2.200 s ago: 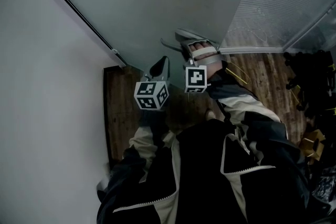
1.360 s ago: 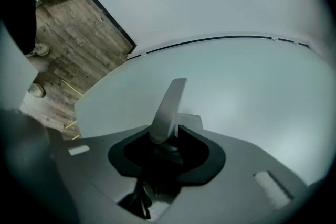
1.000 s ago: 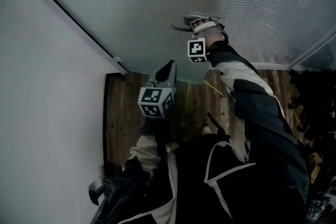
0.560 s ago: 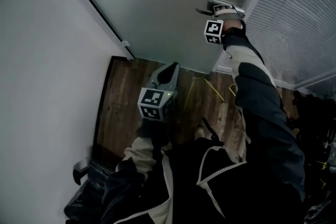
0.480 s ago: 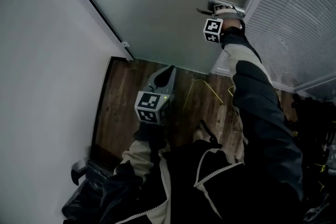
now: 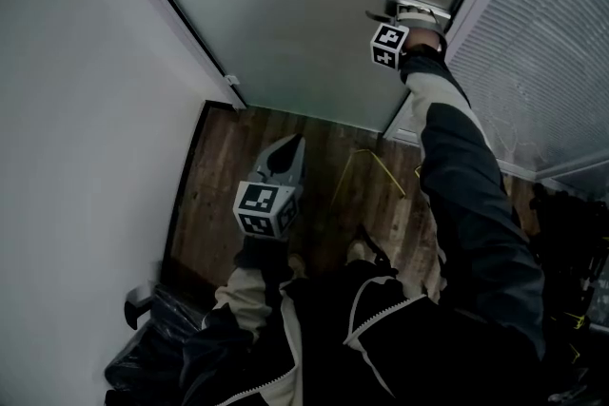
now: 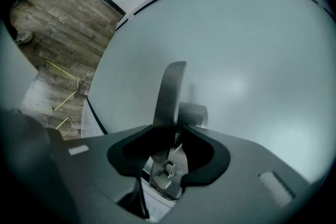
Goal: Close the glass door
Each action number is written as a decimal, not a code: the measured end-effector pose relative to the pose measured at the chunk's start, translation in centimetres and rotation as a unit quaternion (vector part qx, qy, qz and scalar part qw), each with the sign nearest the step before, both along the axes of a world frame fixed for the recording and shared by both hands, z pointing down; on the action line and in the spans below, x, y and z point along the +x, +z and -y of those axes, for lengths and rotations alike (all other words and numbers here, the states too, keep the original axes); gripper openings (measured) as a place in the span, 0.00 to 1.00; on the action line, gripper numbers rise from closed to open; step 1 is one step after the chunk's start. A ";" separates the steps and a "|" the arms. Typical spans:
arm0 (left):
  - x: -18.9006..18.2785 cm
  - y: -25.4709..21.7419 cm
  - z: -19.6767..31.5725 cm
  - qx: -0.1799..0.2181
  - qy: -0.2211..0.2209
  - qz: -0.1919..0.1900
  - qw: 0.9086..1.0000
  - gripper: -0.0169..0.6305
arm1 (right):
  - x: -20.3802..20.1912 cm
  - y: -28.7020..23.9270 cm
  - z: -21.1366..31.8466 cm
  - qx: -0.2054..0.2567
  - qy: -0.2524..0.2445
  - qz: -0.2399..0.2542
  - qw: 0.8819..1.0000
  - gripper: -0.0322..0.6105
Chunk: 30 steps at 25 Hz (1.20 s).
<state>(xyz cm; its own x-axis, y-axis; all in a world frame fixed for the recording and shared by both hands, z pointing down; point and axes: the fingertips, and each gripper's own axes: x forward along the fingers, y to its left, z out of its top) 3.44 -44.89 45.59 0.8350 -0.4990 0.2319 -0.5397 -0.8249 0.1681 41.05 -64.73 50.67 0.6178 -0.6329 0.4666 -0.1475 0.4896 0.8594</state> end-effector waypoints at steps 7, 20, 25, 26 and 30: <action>0.0 -0.2 0.1 0.007 0.001 0.005 1.000 0.03 | -0.3 -0.1 0.1 0.009 -0.002 0.008 1.000 0.28; 1.2 -1.7 2.2 0.010 0.012 -0.034 0.999 0.03 | -14.3 -8.6 -9.0 0.280 -0.017 0.423 0.862 0.06; 3.7 -3.6 2.2 0.025 0.040 -0.055 0.997 0.03 | -20.9 -9.5 -18.0 0.350 0.001 0.582 0.733 0.06; 4.3 -3.7 1.8 0.027 0.048 -0.056 0.997 0.03 | -21.6 -9.2 -19.5 0.358 0.011 0.600 0.715 0.06; 6.3 -3.8 0.3 0.035 0.073 -0.054 0.995 0.03 | -22.7 -7.7 -24.0 0.380 0.049 0.639 0.667 0.05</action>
<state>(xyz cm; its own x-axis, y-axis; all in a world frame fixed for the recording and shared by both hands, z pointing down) 9.74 -45.17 41.74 0.9179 -0.3823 0.1066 -0.3953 -0.9048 0.1585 18.35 -40.68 42.96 0.0780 -0.9725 0.2193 -0.9967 -0.0811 -0.0049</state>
